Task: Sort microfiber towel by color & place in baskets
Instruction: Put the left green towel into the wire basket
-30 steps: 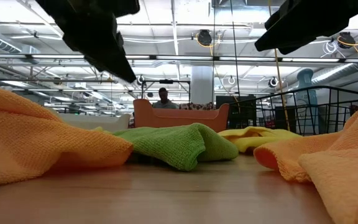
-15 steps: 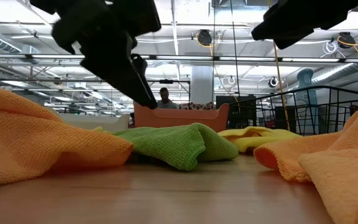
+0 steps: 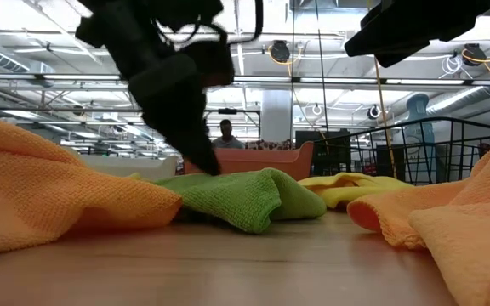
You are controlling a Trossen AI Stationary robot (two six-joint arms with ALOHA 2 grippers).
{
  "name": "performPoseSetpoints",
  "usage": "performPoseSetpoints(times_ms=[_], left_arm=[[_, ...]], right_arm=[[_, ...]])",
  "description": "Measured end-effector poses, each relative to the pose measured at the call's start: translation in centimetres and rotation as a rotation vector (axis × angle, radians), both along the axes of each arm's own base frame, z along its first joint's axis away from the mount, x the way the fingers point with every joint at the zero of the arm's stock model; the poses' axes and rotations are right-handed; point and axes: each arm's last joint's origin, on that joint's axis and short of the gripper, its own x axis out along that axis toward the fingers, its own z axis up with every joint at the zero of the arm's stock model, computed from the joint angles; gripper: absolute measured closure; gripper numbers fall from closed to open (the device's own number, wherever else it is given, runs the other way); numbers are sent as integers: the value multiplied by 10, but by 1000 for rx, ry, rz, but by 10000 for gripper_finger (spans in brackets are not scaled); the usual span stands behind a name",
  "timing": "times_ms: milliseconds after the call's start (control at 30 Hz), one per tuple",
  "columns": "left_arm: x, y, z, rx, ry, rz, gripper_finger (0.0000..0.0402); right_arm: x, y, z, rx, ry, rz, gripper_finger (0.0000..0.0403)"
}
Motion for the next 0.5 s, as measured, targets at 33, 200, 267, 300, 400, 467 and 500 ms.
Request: performPoseSetpoints(times_ms=[33, 200, 267, 300, 400, 467, 500], left_arm=[[1, 0, -4, -1, 11, 1, 120], [4, -1, -21, 14, 47, 6, 120], [5, -1, -26, 9, 56, 9, 120], [7, -2, -30, 6, 57, 7, 121], [10, -3, -40, 19, 67, -13, 136], [11, -3, -45, 24, 73, -22, 157], [12, -3, -47, 25, 71, -24, 171]], right_arm=[[0, 0, 0, 0, 0, 0, 403], [0, 0, 0, -1, 2, 0, 403], [0, 0, 0, -1, 1, 0, 403], [0, 0, 0, 0, 1, 0, 403], [0, 0, 0, 2, 1, -2, 403], [0, 0, 0, 5, 0, -3, 403], [0, 0, 0, 5, 0, -3, 403]])
